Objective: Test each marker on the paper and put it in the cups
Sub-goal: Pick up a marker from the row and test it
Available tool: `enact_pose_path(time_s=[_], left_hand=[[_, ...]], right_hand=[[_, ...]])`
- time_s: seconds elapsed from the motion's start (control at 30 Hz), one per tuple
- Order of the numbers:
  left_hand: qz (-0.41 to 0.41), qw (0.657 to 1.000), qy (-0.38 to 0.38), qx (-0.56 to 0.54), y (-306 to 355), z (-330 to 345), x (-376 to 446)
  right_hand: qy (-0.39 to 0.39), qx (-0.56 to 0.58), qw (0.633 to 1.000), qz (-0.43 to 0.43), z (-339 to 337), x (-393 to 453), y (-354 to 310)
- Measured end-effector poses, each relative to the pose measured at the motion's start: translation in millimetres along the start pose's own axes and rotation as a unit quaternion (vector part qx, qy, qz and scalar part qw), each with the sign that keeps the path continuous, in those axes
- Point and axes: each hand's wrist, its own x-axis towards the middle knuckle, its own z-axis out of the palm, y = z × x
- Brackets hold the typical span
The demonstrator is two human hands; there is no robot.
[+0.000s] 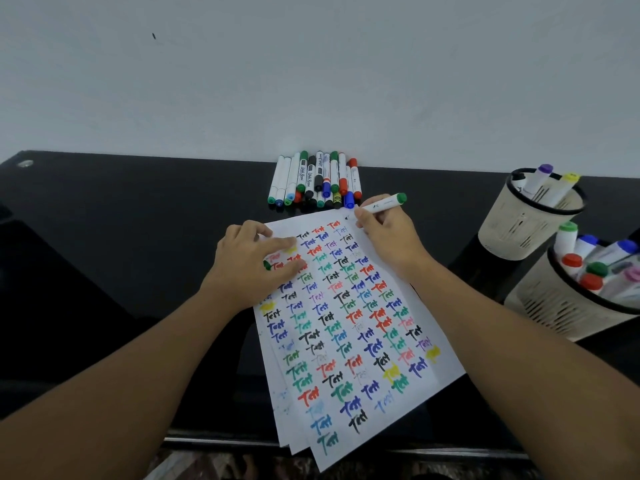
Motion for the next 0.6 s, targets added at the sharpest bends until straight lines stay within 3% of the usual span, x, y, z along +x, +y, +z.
enact_pose_path(time_s=[0.6], left_hand=[[0.0, 1.0, 0.007, -0.003, -0.9, -0.1, 0.8]], right_hand=[[-0.005, -0.038, 0.999, 0.029, 5.4, 9.4, 5.0]])
